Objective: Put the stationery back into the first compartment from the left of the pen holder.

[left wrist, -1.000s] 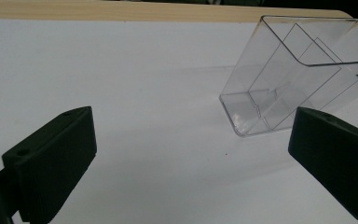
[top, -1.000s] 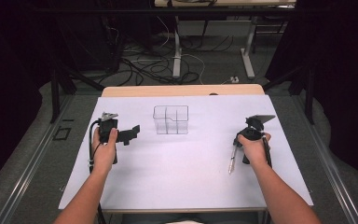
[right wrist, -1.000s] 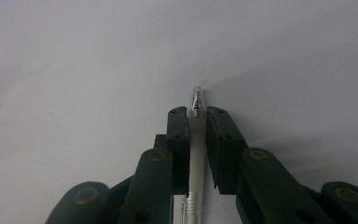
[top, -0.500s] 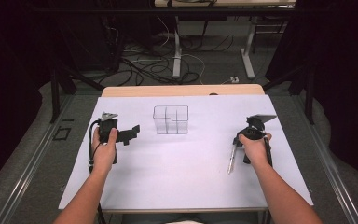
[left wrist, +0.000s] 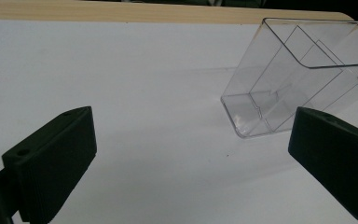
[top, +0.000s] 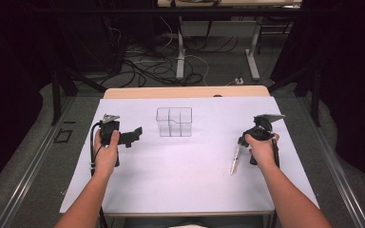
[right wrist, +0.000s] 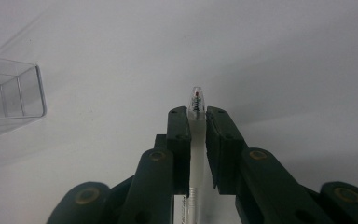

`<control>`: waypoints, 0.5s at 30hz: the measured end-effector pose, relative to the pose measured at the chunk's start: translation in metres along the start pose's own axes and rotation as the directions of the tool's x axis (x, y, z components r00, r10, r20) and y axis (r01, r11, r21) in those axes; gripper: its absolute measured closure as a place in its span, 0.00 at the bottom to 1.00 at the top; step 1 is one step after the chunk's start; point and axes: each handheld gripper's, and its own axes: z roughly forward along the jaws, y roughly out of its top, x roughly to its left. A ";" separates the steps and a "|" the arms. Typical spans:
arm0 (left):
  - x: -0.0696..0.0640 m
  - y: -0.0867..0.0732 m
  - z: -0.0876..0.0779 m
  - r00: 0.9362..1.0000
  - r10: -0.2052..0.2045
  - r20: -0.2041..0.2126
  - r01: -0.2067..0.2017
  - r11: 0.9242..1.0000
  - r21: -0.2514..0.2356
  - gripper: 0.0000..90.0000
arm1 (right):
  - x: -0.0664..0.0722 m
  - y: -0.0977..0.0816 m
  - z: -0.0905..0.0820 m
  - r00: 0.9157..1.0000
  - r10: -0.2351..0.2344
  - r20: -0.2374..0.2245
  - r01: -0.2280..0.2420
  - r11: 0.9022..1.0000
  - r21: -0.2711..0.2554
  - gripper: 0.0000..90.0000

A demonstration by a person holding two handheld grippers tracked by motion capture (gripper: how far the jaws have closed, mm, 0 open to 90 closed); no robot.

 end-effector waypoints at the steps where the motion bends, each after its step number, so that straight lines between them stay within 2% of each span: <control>1: 0.000 0.000 0.000 1.000 -0.002 0.000 0.002 1.000 -0.001 0.01 | -0.001 0.000 0.000 1.000 -0.018 0.003 0.018 1.000 -0.014 0.89; 3: 0.000 0.000 0.000 1.000 -0.002 -0.002 0.002 1.000 -0.002 0.01 | 0.001 0.002 -0.004 1.000 0.002 -0.002 -0.002 1.000 -0.011 0.89; 5: 0.000 0.000 0.000 1.000 -0.001 -0.003 0.001 1.000 -0.001 0.01 | 0.000 0.002 -0.006 1.000 -0.025 -0.012 0.025 0.999 -0.021 0.89; 7: 0.000 0.000 -0.001 1.000 -0.003 -0.004 0.003 1.000 -0.002 0.01 | 0.004 0.002 -0.008 1.000 -0.001 -0.004 0.001 0.999 -0.037 0.89; 8: 0.000 0.000 -0.001 1.000 -0.002 -0.004 0.002 1.000 -0.002 0.01 | 0.003 0.002 -0.008 1.000 -0.028 -0.006 0.027 0.998 -0.049 0.89; 12: 0.000 0.000 -0.001 1.000 -0.003 -0.004 0.003 1.000 -0.003 0.01 | 0.008 0.004 -0.014 0.999 -0.040 -0.004 0.040 0.998 -0.041 0.89; 15: 0.000 0.000 -0.001 1.000 -0.001 -0.005 0.001 1.000 -0.001 0.01 | 0.012 0.005 -0.017 0.999 -0.053 -0.014 0.052 0.996 -0.068 0.89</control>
